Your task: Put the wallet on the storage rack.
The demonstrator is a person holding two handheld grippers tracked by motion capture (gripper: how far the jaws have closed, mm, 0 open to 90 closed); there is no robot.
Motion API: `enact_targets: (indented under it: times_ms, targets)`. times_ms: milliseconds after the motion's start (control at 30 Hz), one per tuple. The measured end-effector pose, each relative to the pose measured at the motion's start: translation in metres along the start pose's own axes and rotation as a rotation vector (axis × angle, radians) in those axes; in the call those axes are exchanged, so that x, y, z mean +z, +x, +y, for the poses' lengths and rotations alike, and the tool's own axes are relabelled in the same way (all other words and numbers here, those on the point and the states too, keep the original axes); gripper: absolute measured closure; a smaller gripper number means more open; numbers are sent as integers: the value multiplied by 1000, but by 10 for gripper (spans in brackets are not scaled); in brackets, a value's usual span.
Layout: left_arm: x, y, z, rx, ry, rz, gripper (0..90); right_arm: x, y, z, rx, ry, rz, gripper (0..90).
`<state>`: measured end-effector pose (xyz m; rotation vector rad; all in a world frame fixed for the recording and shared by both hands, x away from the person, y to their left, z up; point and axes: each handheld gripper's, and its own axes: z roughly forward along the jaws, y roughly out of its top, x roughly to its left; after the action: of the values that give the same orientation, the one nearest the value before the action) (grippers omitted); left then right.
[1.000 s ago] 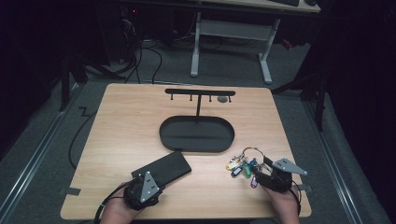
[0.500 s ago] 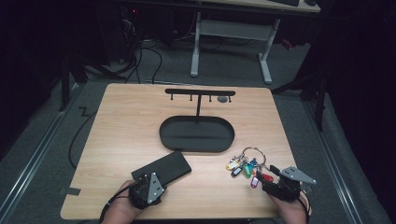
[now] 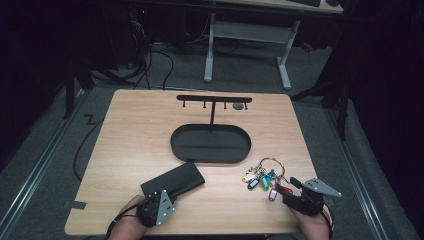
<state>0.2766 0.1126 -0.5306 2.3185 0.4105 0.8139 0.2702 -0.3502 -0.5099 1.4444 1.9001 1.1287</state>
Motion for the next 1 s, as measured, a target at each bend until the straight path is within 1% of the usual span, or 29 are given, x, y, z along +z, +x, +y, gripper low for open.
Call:
enact_targets:
  times_ms: [67,133,200,300,367,400,433,500,533,567,633,667,767,867,933,1000]
  targets:
    - [-1,-1,0,12,-6,7,719,0,0,0,4,-2,5,367]
    - [-1,-3,0,10,-8,19,721,0,0,0,9,-8,11,371]
    - [-2,-4,0,15,-5,27,747,2,-2,3,23,-19,19,370]
    - [-3,-5,2,21,-2,36,759,3,-3,4,24,-24,24,370]
    - [-5,-3,3,28,-11,43,779,4,-3,4,20,-19,27,372]
    - [-6,-2,4,20,-16,42,786,4,-4,3,20,-18,30,372]
    - [-8,0,4,-6,-30,39,786,4,-4,3,20,-18,30,372]
    - [-12,5,4,-45,-56,35,794,0,-5,2,28,-29,32,373]
    - [-13,7,4,-56,-63,33,804,-3,-6,3,30,-40,31,375]
    - [-15,9,4,-74,-78,32,804,-3,-6,3,30,-40,31,375]
    - [-18,11,4,-89,-94,33,809,-5,-7,3,35,-52,26,376]
    - [-18,11,5,-89,-94,27,811,-6,-7,5,26,-60,22,375]
    - [-19,12,5,-86,-94,22,811,-6,-7,5,14,-60,22,372]
    - [-22,14,6,-90,-99,18,811,-6,-5,5,12,-50,24,368]
    - [-28,14,5,-87,-112,28,814,-7,-4,7,5,-56,19,368]
    - [-31,15,4,-91,-118,28,813,-8,-2,7,3,-58,16,370]
